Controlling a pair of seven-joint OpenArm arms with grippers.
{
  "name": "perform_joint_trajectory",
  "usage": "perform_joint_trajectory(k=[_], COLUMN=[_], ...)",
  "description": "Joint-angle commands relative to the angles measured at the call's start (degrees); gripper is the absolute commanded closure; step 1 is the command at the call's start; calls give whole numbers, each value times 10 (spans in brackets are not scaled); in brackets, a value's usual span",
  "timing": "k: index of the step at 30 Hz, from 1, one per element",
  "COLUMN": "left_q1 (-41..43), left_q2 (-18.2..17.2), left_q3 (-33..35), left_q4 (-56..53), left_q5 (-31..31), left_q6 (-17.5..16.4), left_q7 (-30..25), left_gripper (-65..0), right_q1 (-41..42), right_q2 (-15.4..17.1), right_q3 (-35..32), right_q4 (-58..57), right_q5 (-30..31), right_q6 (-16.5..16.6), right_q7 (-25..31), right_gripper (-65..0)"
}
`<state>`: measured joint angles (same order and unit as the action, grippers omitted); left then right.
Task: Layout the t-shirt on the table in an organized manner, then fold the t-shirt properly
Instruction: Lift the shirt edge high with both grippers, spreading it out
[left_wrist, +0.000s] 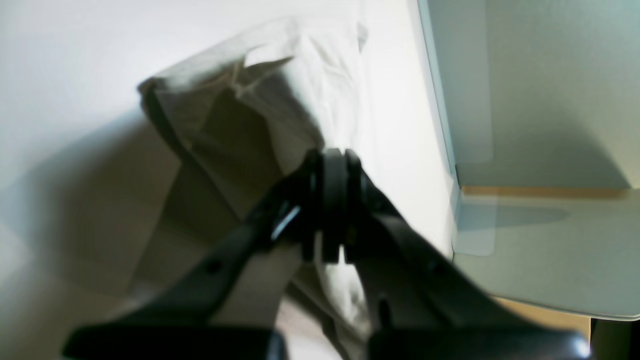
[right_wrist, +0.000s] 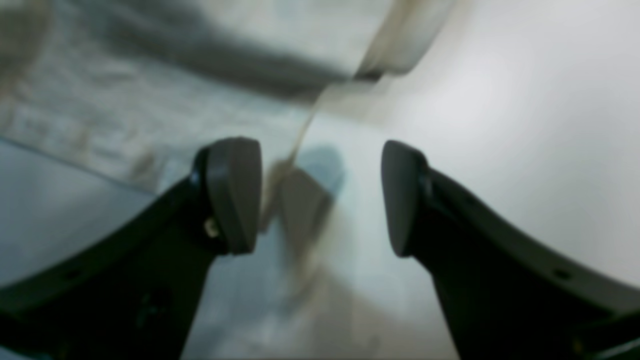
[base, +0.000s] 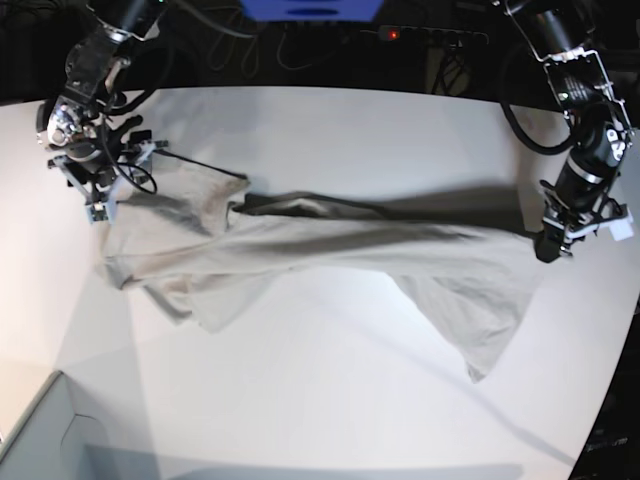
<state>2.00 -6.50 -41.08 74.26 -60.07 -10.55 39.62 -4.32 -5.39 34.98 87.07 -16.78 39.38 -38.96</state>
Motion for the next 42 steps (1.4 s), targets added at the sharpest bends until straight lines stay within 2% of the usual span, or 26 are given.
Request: perform_joint_trajectory(k=[1,7,9,20,23,25,27,28,32,38,42], left_q1=[-7,-6,-5,18,24,25,26,26,31,62,96], left_q2=[-7,-6,-6,-6,-6,-6,-6,-6,-6,17,26], left_q3=[0,0,-1,0,-1,-1,-1,-1,-3,-5,-5], left_q4=[9,9,9,9,9,9,9,9,9,46,95], left_q5=[-12,-12,-12,-12,-12,-12,-12,-12,-14,-18,-18], left_q6=[-8,-8,-8,-8,-8,-8,-8,-8,-8,-8,-11], left_q7=[-6,-6,-6,-11,-11,-11,-11,-11,-6,-5,-5], left_gripper=[-2,-2,-2,-2,-2,-2,-2,-2,-2,-2,-2], right_q1=[6,3,4,7,7,7,6,5,-5,-50,-79], right_q2=[4,-9,-22,-34,-34,-34,-34,-34,-32,-31,-29], right_q3=[1,0,0,0,0,0,0,0,4,2,5], right_q4=[8,2,-8,-59,-73,-79,-82,-80,-46,108,184], right_q5=[4,5,5,5,5,5,5,5,5,8,59], right_q6=[6,6,6,6,6,6,6,6,6,6,6], right_q7=[9,10,11,12,12,13,13,13,13,13,12], right_gripper=[-378,-378,-378,-375,-313,-190,-24,0,0,0,0])
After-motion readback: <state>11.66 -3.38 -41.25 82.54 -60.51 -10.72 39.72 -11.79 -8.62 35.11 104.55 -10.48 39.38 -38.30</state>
